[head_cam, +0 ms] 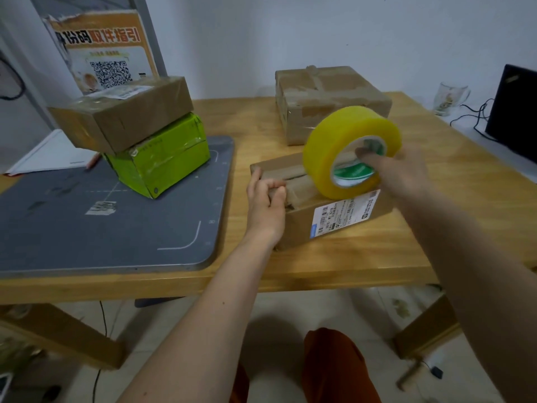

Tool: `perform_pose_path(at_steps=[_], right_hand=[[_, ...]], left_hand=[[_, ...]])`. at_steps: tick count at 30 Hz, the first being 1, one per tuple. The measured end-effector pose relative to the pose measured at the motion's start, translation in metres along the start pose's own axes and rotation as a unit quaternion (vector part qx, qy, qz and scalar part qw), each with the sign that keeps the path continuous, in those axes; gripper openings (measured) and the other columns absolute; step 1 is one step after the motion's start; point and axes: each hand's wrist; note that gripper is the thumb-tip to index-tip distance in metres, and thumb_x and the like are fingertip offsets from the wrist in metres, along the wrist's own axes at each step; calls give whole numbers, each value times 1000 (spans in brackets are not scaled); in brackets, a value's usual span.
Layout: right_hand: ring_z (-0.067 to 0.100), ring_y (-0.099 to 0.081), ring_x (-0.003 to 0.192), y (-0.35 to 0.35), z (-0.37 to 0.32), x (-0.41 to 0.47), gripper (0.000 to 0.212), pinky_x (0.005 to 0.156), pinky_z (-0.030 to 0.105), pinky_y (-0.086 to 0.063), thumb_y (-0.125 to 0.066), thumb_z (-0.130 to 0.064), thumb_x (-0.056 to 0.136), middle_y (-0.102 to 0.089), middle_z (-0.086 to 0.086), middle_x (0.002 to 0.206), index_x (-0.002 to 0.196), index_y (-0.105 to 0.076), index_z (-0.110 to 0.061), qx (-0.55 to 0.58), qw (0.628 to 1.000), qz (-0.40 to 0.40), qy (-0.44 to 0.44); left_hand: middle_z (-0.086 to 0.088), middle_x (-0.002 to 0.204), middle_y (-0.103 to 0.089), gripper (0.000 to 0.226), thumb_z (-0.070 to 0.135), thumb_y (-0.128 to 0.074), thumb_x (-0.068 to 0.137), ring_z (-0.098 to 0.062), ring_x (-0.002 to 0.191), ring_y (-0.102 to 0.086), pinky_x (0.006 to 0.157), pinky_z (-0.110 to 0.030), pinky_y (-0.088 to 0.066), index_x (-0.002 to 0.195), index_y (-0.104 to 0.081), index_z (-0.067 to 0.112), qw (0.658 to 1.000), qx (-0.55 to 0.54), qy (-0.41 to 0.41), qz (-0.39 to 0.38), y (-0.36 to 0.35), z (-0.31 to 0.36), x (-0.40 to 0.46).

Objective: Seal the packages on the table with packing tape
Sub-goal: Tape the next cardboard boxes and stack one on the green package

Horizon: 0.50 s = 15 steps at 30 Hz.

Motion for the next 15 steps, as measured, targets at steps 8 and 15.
perform_pose_path(at_steps=[8, 15], right_hand=[[1, -66, 69, 12, 19, 1, 17, 66, 26, -56, -76, -17, 81, -67, -17, 70, 75, -66, -29, -3, 998, 49, -42], [16, -72, 80, 10, 22, 1, 12, 69, 35, -59, -73, -19, 84, -73, -5, 85, 77, -69, -27, 0, 997, 43, -57]], left_hand=[[7, 163, -15, 44, 30, -42, 104, -12, 150, -12, 119, -28, -15, 146, -40, 21, 991, 108, -57, 50, 5, 6, 2], [-18, 163, -5, 87, 60, -30, 97, -30, 151, 2, 118, -45, 17, 153, -3, -1, 792, 593, -143, 37, -18, 7, -41]])
Point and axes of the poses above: each hand's wrist, its own x-axis towards the middle knuckle, its own y-axis out of the back of the hand, z = x × y
